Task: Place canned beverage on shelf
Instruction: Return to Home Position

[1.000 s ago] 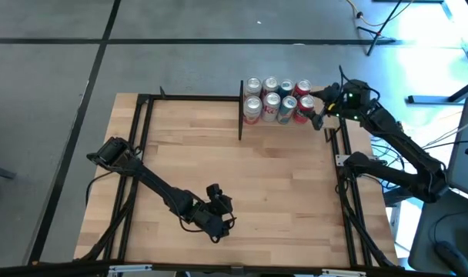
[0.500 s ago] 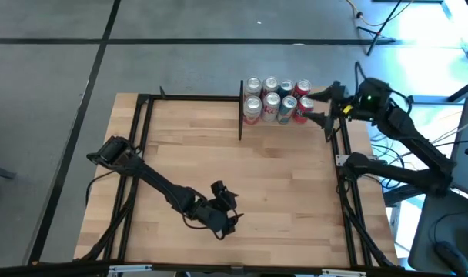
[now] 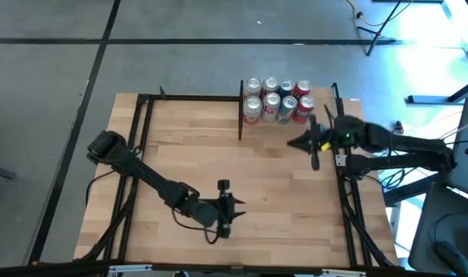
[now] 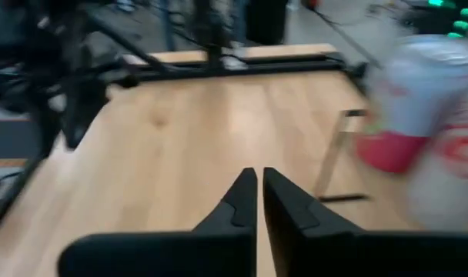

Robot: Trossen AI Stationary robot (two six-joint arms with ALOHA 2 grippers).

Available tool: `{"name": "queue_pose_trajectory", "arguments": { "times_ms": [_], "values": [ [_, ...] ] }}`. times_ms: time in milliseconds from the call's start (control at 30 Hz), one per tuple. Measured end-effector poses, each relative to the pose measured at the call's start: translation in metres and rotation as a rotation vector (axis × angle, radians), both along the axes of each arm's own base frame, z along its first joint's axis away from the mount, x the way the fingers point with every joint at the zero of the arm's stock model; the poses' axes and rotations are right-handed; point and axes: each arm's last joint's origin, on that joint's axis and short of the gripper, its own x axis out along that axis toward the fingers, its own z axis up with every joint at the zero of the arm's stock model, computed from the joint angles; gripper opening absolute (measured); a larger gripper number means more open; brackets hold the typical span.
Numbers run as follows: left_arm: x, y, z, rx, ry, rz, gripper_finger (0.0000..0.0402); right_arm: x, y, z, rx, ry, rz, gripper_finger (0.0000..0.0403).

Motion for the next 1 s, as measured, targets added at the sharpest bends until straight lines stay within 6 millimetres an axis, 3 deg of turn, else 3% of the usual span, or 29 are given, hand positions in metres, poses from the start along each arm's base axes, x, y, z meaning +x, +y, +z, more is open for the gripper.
{"name": "queue_pose_trajectory", "arguments": {
  "times_ms": [100,200,333,533,800,1000],
  "values": [
    [-0.009,0.000,0.013,0.043,-0.022,-0.060,0.0108,0.004,0.011,-0.021,0.021,-0.044,0.065,0.0023],
    [-0.020,0.011,0.018,0.055,-0.032,-0.057,0.0083,0.005,0.019,-0.037,0.025,-0.091,0.087,0.0033],
    [-0.044,0.037,0.005,0.027,-0.036,-0.014,0.0063,0.007,0.027,-0.057,0.000,-0.110,0.071,0.0023],
    [-0.085,0.079,-0.012,-0.114,-0.176,-0.101,0.0049,0.008,0.031,-0.078,-0.042,-0.184,0.062,0.0004],
    [-0.143,0.121,-0.044,-0.166,-0.291,-0.024,0.0048,0.008,0.031,-0.082,-0.075,-0.194,0.068,0.0001],
    [-0.171,0.141,-0.048,-0.183,-0.346,-0.007,0.0048,0.005,0.030,-0.080,-0.081,-0.211,0.071,0.0001]
  ]
}}
